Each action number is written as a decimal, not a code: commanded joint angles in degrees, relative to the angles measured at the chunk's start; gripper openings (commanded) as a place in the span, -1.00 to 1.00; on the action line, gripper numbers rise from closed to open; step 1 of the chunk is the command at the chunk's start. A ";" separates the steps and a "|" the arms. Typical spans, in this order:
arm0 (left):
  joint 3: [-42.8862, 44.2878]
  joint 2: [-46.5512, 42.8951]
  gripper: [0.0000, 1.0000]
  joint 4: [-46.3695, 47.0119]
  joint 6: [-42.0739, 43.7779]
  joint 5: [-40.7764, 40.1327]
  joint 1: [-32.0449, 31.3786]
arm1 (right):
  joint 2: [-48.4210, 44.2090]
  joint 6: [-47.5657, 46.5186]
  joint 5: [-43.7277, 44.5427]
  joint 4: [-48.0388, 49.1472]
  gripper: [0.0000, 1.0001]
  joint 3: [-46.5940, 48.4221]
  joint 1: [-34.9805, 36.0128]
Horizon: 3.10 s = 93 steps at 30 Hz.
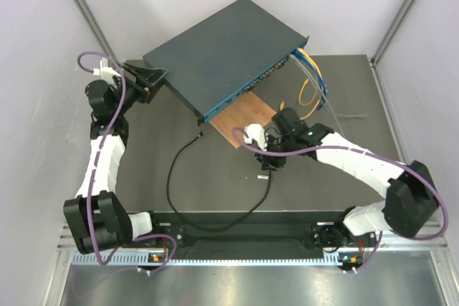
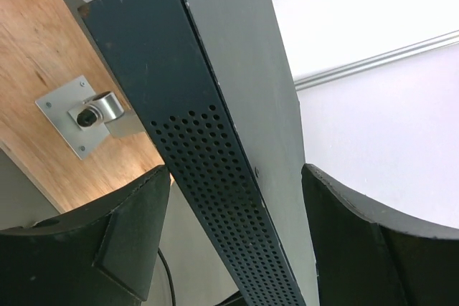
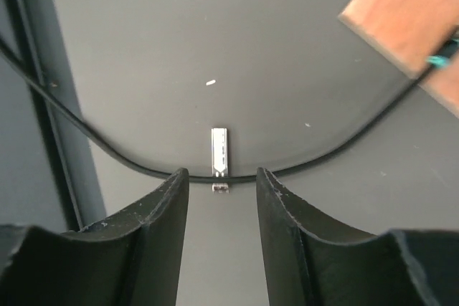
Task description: Insert the plug into the switch port
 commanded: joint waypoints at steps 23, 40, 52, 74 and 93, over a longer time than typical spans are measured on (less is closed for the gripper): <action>1.95 -6.14 0.63 4.58 3.52 -0.64 1.22 | 14.86 -5.32 8.22 6.09 -0.13 -4.89 5.96; 10.47 -5.43 0.56 4.59 8.43 0.06 1.30 | 6.96 0.12 -3.77 5.13 -1.00 0.98 2.72; 16.63 -6.31 0.55 5.72 20.30 7.51 0.43 | -2.19 21.65 -32.90 13.64 -1.00 9.35 -8.54; 16.71 -6.58 0.52 -0.78 33.13 11.74 -8.01 | 4.05 50.94 -28.14 57.54 -1.00 -10.27 -11.79; 43.61 4.85 0.26 -81.37 115.65 1.92 -53.41 | -5.80 27.20 -54.09 8.64 -0.99 3.02 -14.87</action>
